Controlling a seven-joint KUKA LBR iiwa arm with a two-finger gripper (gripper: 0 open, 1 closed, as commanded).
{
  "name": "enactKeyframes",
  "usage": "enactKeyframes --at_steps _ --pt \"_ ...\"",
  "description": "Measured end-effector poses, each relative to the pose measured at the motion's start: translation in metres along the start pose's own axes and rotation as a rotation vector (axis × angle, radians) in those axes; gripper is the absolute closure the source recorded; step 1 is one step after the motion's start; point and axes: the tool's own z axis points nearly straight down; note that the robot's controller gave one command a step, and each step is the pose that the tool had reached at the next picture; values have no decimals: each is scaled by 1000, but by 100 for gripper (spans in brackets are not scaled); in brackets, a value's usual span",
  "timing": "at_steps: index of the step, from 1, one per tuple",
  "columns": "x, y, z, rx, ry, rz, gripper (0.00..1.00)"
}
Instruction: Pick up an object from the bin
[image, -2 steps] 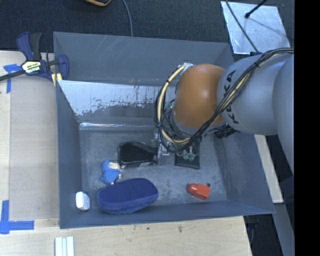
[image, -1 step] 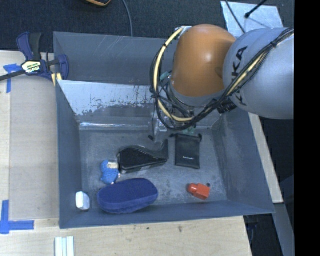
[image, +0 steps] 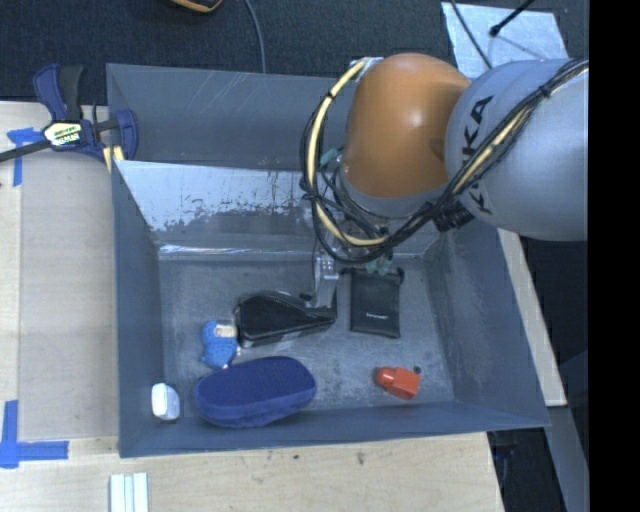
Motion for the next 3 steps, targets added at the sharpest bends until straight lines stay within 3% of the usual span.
enactKeyframes --at_steps 1,2,3 --pt "49 25 99 0 1 40 0" --pt "44 24 92 -2 -12 43 100" --pt "57 35 9 0 1 56 100"
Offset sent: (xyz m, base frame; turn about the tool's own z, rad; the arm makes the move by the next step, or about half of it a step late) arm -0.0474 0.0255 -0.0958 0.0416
